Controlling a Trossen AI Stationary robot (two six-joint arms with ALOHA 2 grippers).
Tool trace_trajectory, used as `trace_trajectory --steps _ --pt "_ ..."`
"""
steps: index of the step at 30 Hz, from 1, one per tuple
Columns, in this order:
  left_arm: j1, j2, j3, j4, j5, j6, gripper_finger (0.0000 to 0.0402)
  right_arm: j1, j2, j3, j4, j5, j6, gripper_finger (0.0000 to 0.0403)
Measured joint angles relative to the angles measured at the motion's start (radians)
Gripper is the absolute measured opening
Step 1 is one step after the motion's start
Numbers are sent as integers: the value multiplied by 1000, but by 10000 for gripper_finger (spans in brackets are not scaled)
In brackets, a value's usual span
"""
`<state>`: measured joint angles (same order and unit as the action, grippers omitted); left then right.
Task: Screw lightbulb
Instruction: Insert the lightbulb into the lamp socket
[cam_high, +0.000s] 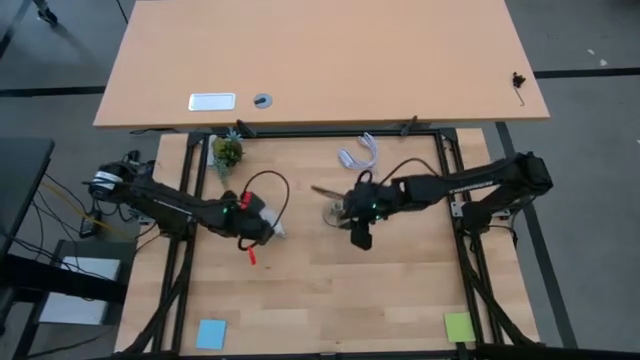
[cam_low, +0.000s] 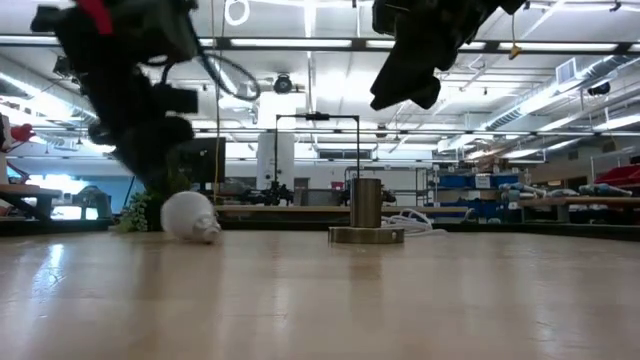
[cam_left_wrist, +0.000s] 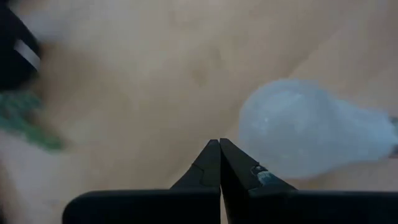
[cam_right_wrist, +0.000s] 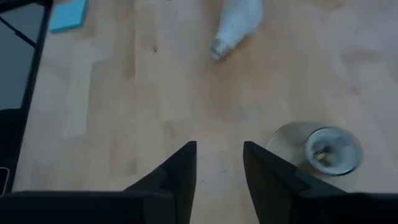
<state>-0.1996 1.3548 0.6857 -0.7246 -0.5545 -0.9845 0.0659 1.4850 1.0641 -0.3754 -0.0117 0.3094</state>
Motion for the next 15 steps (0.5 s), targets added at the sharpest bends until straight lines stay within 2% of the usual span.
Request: trace_trajectory --steps 8,11,15 --pt "-39 1 -198 403 123 15 0 66 116 0 158 -7 10 141" --pt "-68 1 -208 531 174 47 0 74 150 0 189 -9 20 142" --pt "-82 2 -203 648 166 126 0 76 182 0 254 -9 32 142"
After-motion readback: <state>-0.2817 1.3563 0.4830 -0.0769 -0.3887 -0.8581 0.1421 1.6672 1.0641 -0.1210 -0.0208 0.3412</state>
